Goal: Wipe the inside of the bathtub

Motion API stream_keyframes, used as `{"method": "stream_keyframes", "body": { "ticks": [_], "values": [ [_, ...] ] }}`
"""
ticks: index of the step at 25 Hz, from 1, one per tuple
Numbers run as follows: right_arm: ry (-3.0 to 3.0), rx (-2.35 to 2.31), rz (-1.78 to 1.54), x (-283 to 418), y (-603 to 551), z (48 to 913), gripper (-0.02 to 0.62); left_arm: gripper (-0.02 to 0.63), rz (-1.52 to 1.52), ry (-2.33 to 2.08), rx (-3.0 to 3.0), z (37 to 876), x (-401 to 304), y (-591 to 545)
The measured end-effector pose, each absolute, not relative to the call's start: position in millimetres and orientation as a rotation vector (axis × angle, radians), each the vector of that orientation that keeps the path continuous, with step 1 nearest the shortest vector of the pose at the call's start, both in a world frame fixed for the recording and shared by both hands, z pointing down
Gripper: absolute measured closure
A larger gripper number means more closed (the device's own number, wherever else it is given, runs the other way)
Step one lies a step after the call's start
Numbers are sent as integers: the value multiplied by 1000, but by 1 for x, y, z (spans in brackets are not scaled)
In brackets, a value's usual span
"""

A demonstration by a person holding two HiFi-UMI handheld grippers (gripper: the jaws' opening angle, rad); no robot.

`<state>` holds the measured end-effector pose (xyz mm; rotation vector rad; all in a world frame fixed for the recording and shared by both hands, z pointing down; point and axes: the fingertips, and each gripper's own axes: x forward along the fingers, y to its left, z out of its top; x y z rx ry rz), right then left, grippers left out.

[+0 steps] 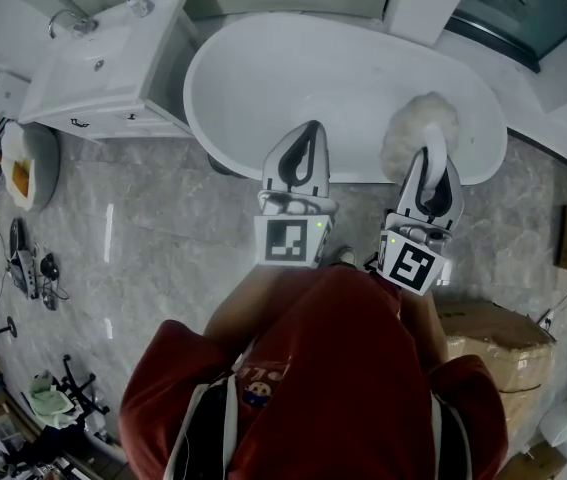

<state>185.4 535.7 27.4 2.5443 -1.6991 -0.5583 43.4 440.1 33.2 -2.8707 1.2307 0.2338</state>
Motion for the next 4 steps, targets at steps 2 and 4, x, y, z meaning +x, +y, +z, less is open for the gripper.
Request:
{"method": "stream_keyframes", "body": {
  "ticks": [2,4],
  "values": [
    [-1695,2542,-553,185,536,29,499,591,252,1229,-2881,30,44,441],
    [-1689,2542,-548,185,537,31,499,591,263,1226,-2889,29,45,442]
  ]
}}
